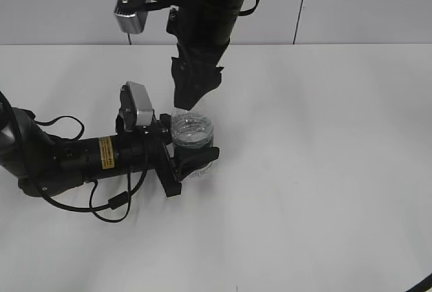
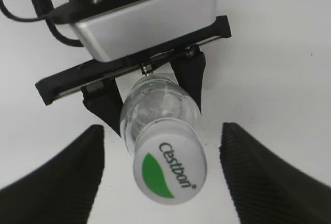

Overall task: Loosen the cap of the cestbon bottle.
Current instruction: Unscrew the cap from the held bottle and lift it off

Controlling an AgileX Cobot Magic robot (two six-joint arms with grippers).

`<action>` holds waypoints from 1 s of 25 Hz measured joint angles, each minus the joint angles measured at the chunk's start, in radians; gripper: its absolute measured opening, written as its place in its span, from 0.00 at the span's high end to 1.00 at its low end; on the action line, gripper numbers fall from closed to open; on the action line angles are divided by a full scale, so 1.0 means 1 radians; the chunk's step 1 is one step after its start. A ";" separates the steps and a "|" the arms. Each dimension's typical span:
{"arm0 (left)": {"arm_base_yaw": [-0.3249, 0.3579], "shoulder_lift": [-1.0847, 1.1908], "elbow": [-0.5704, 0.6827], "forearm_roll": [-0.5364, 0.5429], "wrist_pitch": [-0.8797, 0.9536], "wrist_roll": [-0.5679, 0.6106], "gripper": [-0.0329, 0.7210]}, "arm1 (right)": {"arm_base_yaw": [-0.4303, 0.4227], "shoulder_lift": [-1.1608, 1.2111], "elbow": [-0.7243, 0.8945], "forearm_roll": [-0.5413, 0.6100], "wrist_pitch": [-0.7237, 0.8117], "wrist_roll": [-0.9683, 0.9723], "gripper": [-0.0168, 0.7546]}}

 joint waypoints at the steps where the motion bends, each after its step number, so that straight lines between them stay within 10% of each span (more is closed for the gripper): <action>1: 0.000 0.000 0.000 0.000 0.000 0.000 0.42 | 0.000 0.000 0.000 0.003 0.000 0.048 0.22; 16: 0.000 0.000 0.000 0.000 0.001 0.000 0.42 | 0.000 -0.043 -0.134 -0.161 0.002 0.867 0.20; 25: 0.000 0.000 0.000 0.000 0.001 0.000 0.42 | 0.000 -0.056 -0.016 -0.090 0.002 1.020 0.21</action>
